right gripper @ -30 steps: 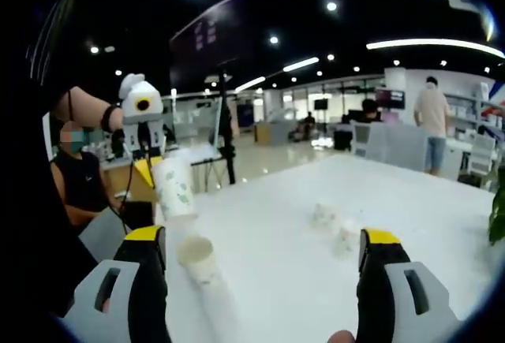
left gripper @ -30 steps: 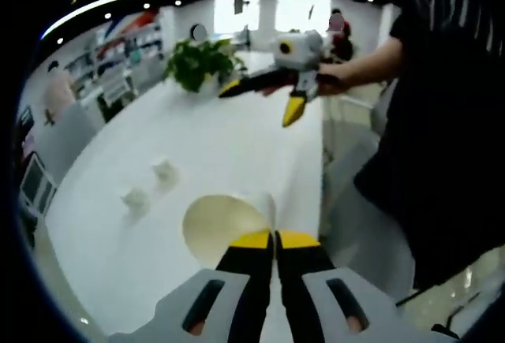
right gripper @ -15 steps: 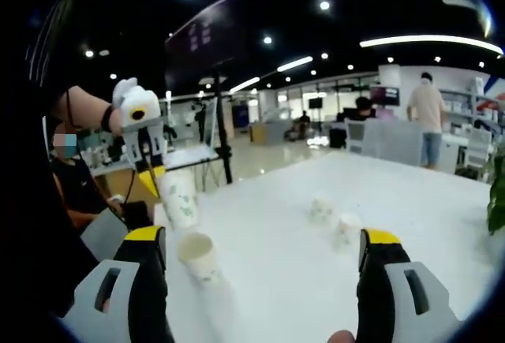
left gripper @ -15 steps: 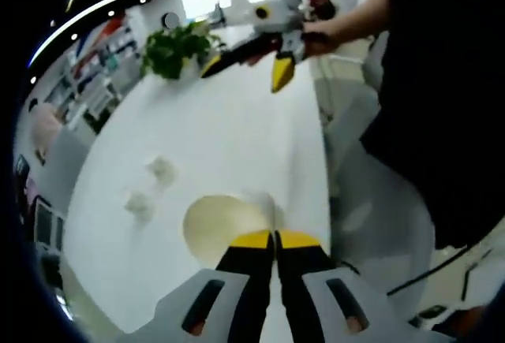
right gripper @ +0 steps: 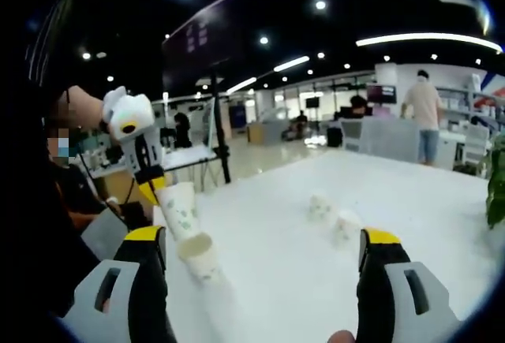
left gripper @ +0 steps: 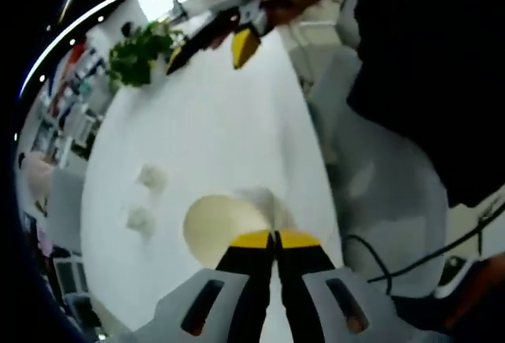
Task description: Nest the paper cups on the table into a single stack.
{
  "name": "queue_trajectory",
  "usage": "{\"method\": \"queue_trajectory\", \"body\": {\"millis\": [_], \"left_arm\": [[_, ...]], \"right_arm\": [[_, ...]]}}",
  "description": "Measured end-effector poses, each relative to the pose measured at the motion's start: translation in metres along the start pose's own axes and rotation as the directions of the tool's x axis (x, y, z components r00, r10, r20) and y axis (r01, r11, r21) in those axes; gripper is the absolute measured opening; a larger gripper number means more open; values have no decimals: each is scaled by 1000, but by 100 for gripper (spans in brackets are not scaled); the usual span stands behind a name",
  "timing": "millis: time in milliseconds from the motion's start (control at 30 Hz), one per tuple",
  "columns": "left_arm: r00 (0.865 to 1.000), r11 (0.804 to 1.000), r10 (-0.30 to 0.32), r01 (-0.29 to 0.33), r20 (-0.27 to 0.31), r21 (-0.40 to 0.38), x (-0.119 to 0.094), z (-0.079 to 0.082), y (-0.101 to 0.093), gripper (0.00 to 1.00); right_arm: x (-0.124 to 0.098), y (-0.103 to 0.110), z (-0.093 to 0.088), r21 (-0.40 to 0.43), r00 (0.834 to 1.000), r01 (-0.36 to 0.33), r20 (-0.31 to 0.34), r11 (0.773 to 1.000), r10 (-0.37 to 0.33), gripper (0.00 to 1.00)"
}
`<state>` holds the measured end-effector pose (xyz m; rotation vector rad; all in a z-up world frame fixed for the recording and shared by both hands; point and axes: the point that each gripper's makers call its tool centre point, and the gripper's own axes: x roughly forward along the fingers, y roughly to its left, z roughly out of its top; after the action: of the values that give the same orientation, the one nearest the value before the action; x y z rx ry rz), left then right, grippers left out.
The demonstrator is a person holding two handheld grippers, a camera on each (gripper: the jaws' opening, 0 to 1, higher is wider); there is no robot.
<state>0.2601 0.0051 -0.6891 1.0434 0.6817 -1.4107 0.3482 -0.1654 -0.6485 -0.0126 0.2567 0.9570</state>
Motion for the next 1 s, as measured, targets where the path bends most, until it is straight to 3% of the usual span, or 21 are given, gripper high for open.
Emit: {"method": "queue_trajectory", "body": {"millis": [400, 1000], "left_arm": [[999, 993, -3, 8, -50, 114, 9, -5, 2, 0], [995, 989, -47, 59, -92, 135, 20, -11, -1, 0]], "right_arm": [[-3, 2, -7, 21, 1000, -1, -4, 1000, 1, 100], [-4, 2, -10, 50, 1000, 2, 4, 999, -3, 100]]}}
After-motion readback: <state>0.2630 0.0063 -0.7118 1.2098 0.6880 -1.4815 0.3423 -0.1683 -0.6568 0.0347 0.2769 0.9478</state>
